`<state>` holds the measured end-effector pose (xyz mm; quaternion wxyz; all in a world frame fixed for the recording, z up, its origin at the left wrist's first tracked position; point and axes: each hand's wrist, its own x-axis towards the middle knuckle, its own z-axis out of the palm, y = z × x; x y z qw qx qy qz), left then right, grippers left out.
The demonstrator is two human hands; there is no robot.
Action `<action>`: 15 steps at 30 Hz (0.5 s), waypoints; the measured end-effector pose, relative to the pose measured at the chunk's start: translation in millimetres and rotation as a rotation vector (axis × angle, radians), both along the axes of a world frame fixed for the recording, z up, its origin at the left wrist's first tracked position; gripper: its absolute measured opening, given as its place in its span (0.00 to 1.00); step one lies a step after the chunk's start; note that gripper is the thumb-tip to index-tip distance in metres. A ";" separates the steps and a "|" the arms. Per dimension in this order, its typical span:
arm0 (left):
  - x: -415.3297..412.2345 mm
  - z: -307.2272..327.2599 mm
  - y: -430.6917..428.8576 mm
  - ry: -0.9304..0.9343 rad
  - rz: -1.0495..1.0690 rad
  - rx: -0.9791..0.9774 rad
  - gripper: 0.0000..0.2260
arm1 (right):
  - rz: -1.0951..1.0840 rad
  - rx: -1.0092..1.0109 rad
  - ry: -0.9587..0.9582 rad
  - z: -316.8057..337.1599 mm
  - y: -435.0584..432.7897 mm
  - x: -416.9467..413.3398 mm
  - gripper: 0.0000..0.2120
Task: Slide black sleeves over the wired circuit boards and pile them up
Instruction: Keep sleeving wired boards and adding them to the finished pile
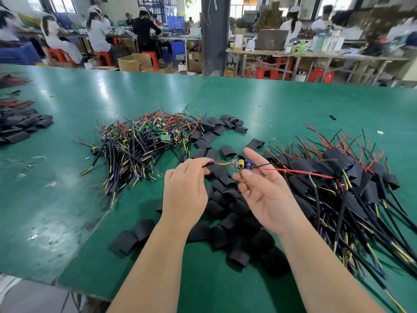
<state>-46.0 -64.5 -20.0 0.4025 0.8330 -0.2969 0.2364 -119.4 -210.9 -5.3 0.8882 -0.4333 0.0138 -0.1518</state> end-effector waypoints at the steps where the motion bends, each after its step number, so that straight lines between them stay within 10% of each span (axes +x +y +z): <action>1: -0.1 0.3 -0.3 0.023 -0.002 -0.001 0.14 | -0.016 -0.011 0.001 0.8 0.3 0.4 0.20; 15: -5.4 -1.8 -10.1 0.019 -0.134 0.231 0.16 | -0.171 -0.099 0.173 -7.7 2.0 7.0 0.09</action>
